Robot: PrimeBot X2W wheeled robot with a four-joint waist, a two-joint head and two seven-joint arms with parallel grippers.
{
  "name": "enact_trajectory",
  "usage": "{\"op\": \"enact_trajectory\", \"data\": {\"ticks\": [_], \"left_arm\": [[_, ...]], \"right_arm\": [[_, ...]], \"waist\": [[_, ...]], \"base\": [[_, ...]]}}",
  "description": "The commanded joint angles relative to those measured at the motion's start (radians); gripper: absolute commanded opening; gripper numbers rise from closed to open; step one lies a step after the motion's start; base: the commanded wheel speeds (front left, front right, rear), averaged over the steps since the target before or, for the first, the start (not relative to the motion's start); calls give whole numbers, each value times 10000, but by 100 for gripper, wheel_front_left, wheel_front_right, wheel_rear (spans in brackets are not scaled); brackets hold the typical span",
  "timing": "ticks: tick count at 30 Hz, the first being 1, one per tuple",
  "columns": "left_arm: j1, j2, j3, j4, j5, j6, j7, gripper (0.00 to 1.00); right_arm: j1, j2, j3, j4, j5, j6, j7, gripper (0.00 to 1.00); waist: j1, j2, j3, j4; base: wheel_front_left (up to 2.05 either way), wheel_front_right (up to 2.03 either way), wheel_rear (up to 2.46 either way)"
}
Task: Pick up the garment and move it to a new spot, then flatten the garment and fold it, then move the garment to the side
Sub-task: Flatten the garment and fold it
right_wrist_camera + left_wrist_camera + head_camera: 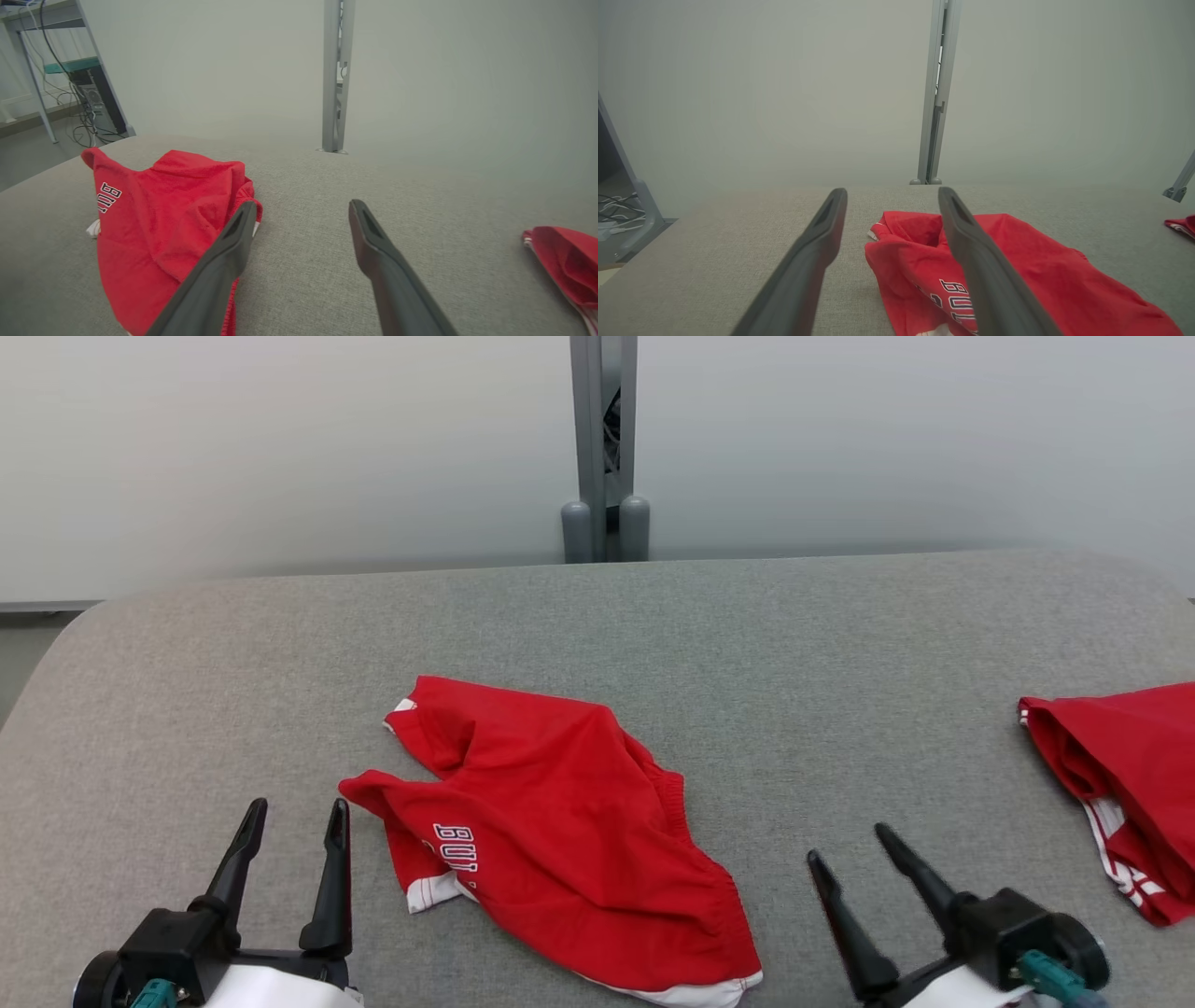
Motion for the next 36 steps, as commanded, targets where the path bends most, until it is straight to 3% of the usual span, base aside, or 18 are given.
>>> {"op": "enact_trajectory", "data": {"ticks": [1, 7, 12, 13, 14, 15, 16, 21, 28, 33, 34, 35, 36], "left_arm": [[-278, 10, -29, 17, -17, -79, -33, 100], [-645, -243, -246, 261, 17, -195, -143, 100], [-810, -428, -341, 529, 14, -295, -282, 100], [-831, -457, -353, 583, 12, -323, -291, 100], [-832, -477, -366, 625, 12, -347, -292, 100], [-832, -477, -366, 625, 12, -347, -292, 100], [-872, -502, -374, 659, 14, -338, -317, 100], [-1029, -540, -284, 785, 40, -365, -388, 100], [-1190, -620, -271, 859, 136, -400, -471, 100], [-1394, -704, -389, 941, 187, -496, -473, 100], [-1474, -719, -409, 965, 206, -521, -477, 100], [-1523, -736, -438, 1000, 218, -545, -481, 100], [-1565, -739, -465, 1054, 222, -584, -484, 100]], "right_arm": [[-147, -270, 537, 299, 175, -5, 159, 100], [-651, -901, 2277, 1651, 963, -5, 239, 100], [-1278, -1028, 3228, 2762, 1784, -4, 81, 100], [-1423, -1103, 3369, 2923, 1912, -4, 35, 45], [-1539, -1173, 3517, 3044, 2072, -5, -24, 16], [-1539, -1173, 3517, 3044, 2072, -5, -24, 16], [-1666, -1217, 3603, 3130, 2192, -5, -117, 0], [-2253, -1420, 3462, 2903, 2491, -5, -739, 0], [-2836, -1645, 2176, 2027, 2380, -4, -738, 0], [-3220, -1638, 1427, 2561, 2480, -5, -493, 0], [-3322, -1569, 1363, 2811, 2530, -4, -449, 15], [-3386, -1500, 1329, 3129, 2555, -4, -341, 45], [-3480, -1446, 1332, 3383, 2560, -4, -371, 87]], "waist": [[0, 0, 183, 196], [0, 0, 598, 674], [0, 0, 825, 869], [0, 0, 854, 887], [0, 0, 877, 901], [0, 0, 877, 901], [0, 0, 916, 909], [0, 0, 1022, 791], [0, 0, 1167, 449], [0, 0, 1310, 311], [0, 0, 1350, 303], [0, 0, 1385, 298], [0, 0, 1414, 290]], "base": [[0, 0, 0], [0, 0, 0], [0, 0, 0], [0, 0, 0], [0, 0, 0], [0, 0, 0], [0, 0, 0], [0, 0, 0], [0, 0, 0], [0, 0, 0], [0, 0, 0], [0, 0, 0], [0, 0, 0]]}}
